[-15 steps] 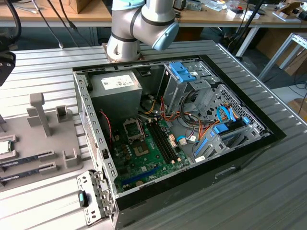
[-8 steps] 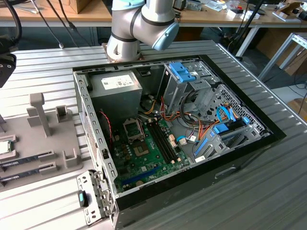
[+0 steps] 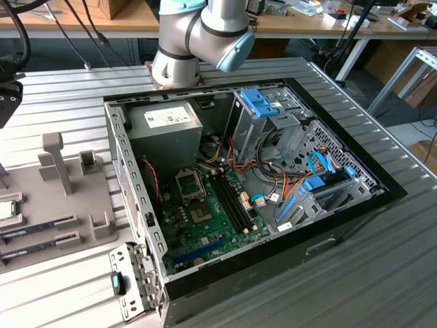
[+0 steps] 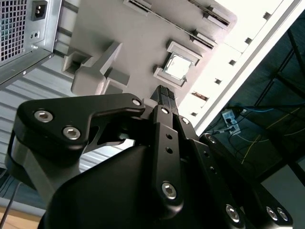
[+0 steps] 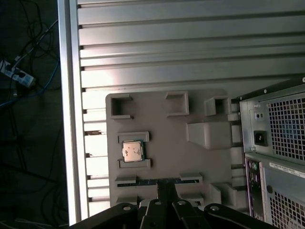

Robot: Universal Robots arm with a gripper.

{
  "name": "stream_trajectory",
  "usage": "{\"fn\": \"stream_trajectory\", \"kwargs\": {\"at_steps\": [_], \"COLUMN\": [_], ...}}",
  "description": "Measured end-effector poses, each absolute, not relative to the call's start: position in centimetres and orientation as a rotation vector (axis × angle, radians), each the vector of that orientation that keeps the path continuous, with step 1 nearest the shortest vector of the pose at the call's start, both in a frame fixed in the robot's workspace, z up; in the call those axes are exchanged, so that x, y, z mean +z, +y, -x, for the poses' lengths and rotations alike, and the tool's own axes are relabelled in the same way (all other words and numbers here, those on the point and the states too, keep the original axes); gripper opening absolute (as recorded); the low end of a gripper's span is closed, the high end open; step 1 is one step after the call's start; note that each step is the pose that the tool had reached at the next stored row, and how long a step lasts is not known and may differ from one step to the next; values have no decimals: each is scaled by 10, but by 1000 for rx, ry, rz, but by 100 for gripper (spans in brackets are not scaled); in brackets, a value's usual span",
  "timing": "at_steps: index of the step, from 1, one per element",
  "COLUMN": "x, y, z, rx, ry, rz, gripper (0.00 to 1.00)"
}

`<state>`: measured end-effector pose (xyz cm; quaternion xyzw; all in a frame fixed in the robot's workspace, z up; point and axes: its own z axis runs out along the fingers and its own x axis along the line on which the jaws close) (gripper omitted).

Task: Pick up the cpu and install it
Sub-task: 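Reach for the cpu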

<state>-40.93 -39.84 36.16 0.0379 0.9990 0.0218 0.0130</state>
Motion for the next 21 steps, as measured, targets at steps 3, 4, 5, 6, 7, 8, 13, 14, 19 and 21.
{"fn": "stream_trajectory", "kwargs": {"at_steps": [3,4,5,6,7,8,13,14,19,21], "x": [360,360,360,359,359,358,356,355,354,353], "y": [-398,-398,-398,-398,-398,-398,-398,-398,-398,-398], "z": [409,409,410,410,410,410,410,410,410,410], "rx": [68,68,68,68,68,68,68,68,68,68], "ry": [3113,3113,3113,3112,3112,3113,3112,3113,3112,3112], "rz": [-118,-118,-118,-118,-118,-118,-118,-118,-118,-118], "gripper": [11,11,11,11,11,11,11,11,11,11]}}
